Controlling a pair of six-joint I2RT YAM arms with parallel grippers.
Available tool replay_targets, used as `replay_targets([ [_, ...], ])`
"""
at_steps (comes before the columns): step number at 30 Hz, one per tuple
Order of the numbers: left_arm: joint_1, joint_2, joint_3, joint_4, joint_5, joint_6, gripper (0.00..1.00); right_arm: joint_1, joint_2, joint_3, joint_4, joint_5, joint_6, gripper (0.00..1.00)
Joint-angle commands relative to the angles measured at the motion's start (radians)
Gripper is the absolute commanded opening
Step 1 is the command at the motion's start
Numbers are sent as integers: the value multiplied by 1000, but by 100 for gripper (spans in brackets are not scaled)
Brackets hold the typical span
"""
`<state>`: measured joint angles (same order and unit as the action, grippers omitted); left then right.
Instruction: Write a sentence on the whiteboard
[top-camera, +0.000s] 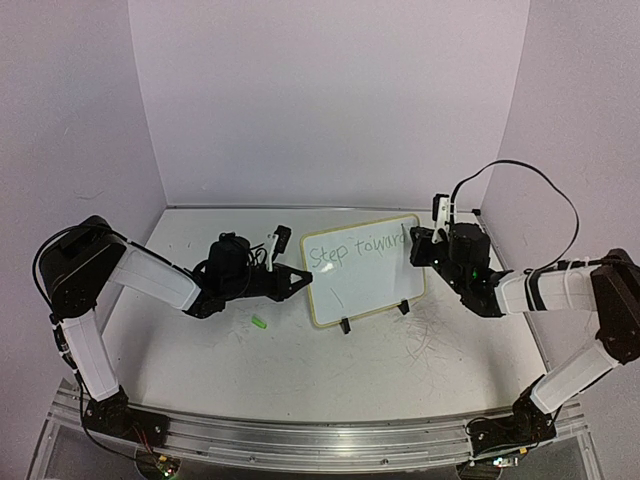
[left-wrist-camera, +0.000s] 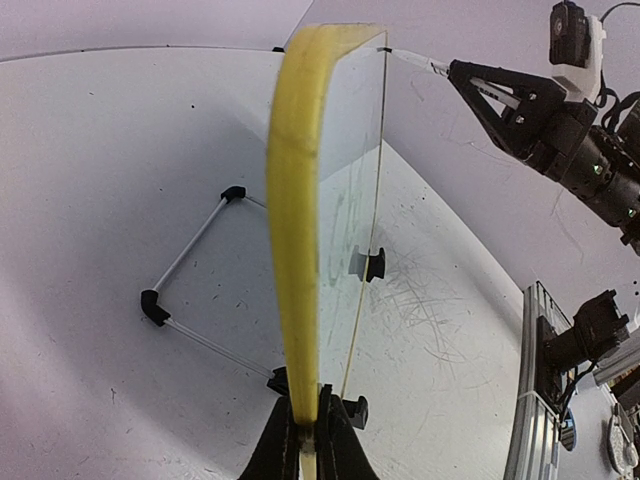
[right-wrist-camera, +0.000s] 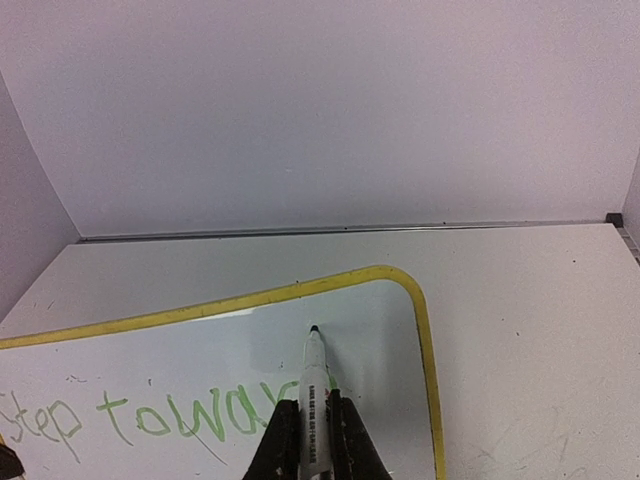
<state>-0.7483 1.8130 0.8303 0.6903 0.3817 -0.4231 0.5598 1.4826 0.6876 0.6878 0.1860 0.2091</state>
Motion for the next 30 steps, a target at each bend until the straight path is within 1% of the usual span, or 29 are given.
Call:
replay_targets([
  [1,6,-35,12,-14,-34,34,0,0,-4,-3,1,0,12,0],
  [9,5,-32,14,-15,-34,31,0,2,-49,-101,-11,-23,42,0],
  [20,5,-29,13,-15,-38,26,0,1,-93,-106,-25,42,26,0],
  [23,5,-31,10,-15,-41,26,0,2,-152,-105,-56,35,15,0],
  [28,6,-34,9,-15,-45,21,0,2,-323,-159,-105,-78,3,0],
  [30,6,-35,10,-14,-45,18,0,2,-374,-197,-127,-99,2,0],
])
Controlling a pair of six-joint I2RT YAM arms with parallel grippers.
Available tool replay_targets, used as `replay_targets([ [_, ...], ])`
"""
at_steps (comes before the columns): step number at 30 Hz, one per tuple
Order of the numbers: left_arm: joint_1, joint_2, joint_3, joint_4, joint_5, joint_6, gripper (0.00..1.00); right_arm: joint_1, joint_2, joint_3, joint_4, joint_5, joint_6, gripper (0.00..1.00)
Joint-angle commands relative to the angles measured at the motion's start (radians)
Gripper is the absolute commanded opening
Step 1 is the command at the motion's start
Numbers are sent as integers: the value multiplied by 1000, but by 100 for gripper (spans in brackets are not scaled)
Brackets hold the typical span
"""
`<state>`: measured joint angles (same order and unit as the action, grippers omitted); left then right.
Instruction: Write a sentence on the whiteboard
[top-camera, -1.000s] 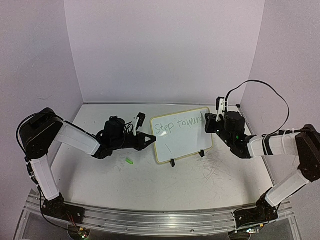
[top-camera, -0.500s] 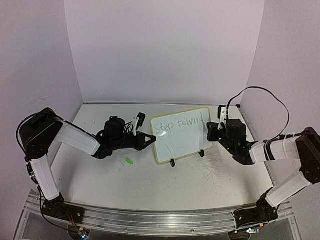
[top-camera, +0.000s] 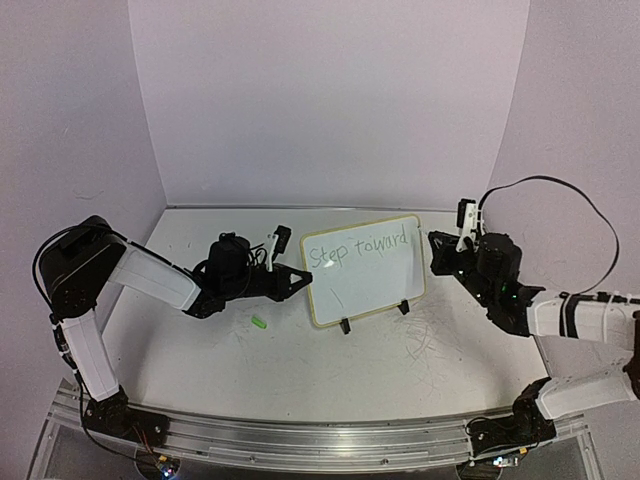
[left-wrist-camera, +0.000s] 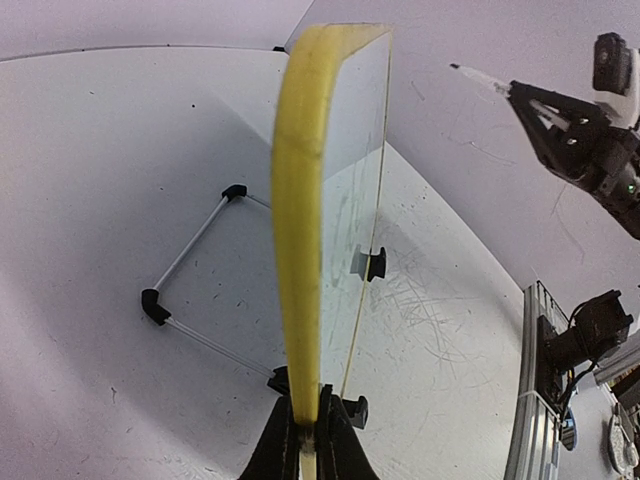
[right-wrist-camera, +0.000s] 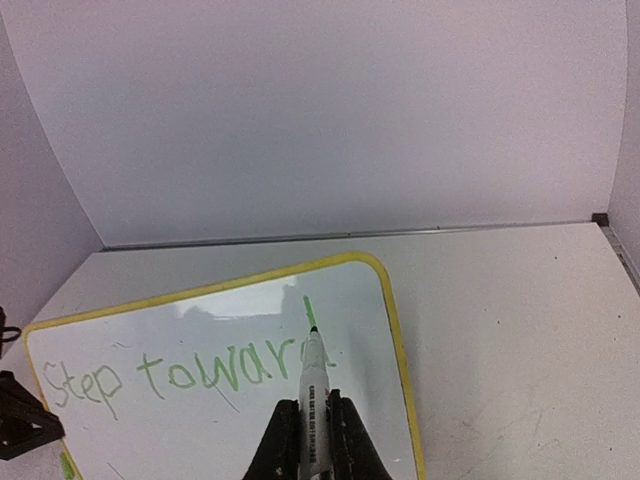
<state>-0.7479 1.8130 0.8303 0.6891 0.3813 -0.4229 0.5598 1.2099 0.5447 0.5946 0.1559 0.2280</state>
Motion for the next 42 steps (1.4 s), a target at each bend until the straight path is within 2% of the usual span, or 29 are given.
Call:
replay_targets([
  [1,5,-34,12,-14,-43,15,0,2,-115,-64,-48,-71,-22,0],
  [4,5,-34,16,-13,-45,5,1,2,-131,-72,-87,-71,-49,0],
  [9,5,-33,20,-14,-36,-17,10,10,-97,-33,-113,-145,-82,0],
  [22,4,-24,31,-13,-10,-40,19,170,66,105,-74,-147,-132,0],
  [30,-2,-12,40,-14,26,-40,18,203,105,130,-42,-148,-140,0],
  [36,-6,-1,49,-13,24,-25,5,204,33,60,-4,-27,-157,0],
  [42,-10,-1,68,-14,28,15,2,203,-4,34,25,2,-160,0],
])
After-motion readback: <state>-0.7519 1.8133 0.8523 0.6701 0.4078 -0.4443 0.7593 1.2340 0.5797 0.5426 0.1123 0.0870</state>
